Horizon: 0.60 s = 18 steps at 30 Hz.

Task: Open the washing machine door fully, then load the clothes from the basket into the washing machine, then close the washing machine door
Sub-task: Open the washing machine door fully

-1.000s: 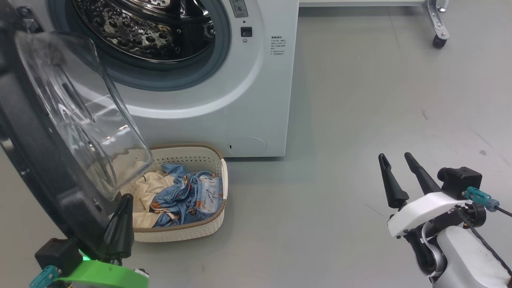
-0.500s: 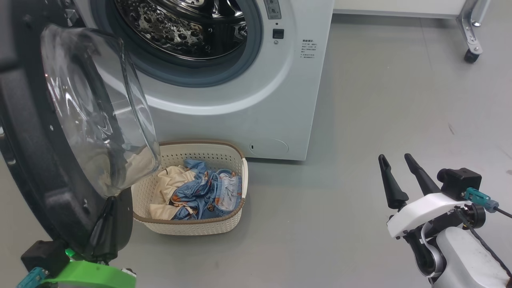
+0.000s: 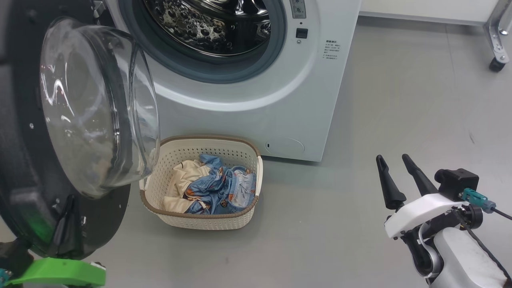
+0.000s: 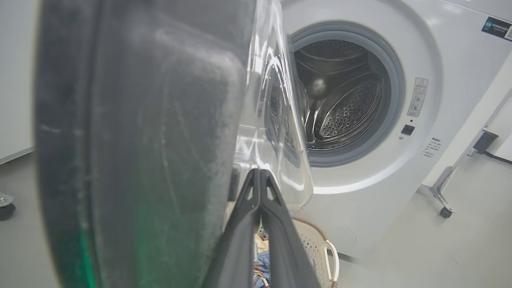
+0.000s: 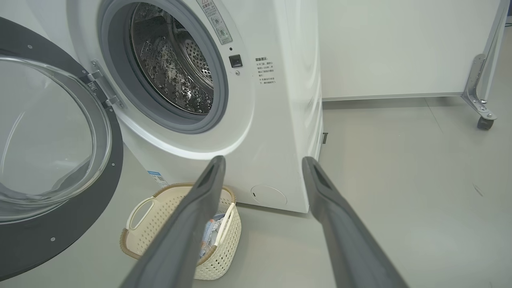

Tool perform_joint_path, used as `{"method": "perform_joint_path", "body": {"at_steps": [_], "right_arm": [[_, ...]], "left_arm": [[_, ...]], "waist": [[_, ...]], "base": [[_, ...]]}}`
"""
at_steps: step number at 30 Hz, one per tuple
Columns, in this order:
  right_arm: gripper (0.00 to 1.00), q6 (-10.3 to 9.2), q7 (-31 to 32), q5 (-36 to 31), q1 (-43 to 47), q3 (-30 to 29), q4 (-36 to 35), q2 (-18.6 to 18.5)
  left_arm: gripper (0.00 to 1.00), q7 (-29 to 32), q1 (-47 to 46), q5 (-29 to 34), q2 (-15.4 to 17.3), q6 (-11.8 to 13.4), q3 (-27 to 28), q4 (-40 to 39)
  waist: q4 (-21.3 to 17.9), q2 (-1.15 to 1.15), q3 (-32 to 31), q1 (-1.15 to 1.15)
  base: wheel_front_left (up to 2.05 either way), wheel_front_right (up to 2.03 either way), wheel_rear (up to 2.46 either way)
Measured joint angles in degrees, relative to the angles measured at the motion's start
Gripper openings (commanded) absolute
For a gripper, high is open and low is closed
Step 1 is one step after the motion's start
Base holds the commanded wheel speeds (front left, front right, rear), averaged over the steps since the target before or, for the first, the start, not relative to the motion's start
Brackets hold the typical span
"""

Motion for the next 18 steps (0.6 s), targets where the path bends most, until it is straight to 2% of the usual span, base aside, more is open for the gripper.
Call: {"method": "perform_joint_path", "body": {"at_steps": [10, 18], "right_arm": [[1.00, 0.01, 0.00, -0.18, -0.04, 0.08, -0.01, 0.76], [1.00, 0.15, 0.00, -0.75, -0.52, 0.27, -0.03, 1.27]], "left_arm": [[0.00, 3.47, -0.10, -1.32, 2.69, 2.04, 3.64, -0.53], [0.00, 6.83, -1.05, -1.77, 6.55, 3.16, 7.00, 0.15]], "waist": [[1.36, 0.00, 1.80, 0.00], [2.09, 0.00, 3.85, 0.00]], "base": [[0.00, 0.00, 0.00], [0.00, 0.00, 0.00]]}}
